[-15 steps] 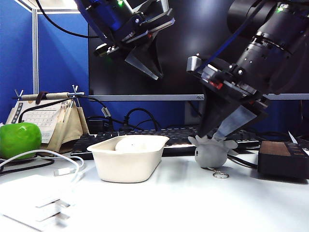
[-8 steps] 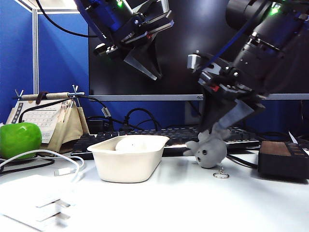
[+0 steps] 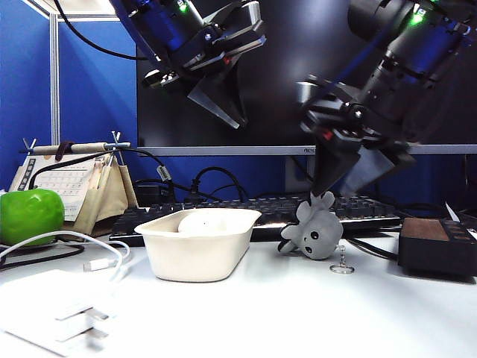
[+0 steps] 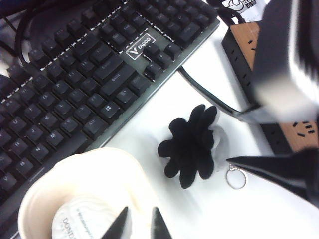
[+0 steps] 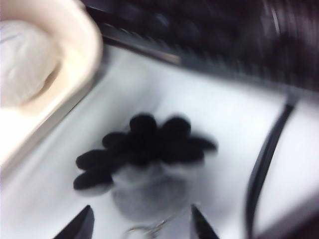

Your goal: Place the tilting octopus upright.

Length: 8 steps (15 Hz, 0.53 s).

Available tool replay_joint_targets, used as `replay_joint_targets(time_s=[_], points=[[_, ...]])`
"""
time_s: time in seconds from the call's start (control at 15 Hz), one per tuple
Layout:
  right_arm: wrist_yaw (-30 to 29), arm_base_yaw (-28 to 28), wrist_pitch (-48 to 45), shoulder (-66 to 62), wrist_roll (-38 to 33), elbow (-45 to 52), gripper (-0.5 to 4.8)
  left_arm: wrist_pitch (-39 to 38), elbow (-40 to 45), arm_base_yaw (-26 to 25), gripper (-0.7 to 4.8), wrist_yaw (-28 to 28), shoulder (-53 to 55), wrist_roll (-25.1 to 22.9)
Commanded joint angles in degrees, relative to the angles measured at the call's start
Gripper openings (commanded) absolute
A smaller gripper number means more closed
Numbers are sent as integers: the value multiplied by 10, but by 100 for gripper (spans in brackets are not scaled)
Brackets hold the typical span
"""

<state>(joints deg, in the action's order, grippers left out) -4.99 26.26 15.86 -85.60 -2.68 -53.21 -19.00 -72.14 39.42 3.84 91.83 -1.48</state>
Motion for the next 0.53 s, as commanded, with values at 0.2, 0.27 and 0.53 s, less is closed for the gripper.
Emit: replay_joint_targets(time_s=[0.2,0.27,0.53], points=[[-37,0,-33,2,-102,-3,248,9,-3,0,62,-2,-3,-2],[-21,0,-23,2,-113,-3,248,8,-3,0,62,-2,-3,-2],[-12,0,34,2,-113,-3,248,7,-3,0,62,-2,-3,-3]])
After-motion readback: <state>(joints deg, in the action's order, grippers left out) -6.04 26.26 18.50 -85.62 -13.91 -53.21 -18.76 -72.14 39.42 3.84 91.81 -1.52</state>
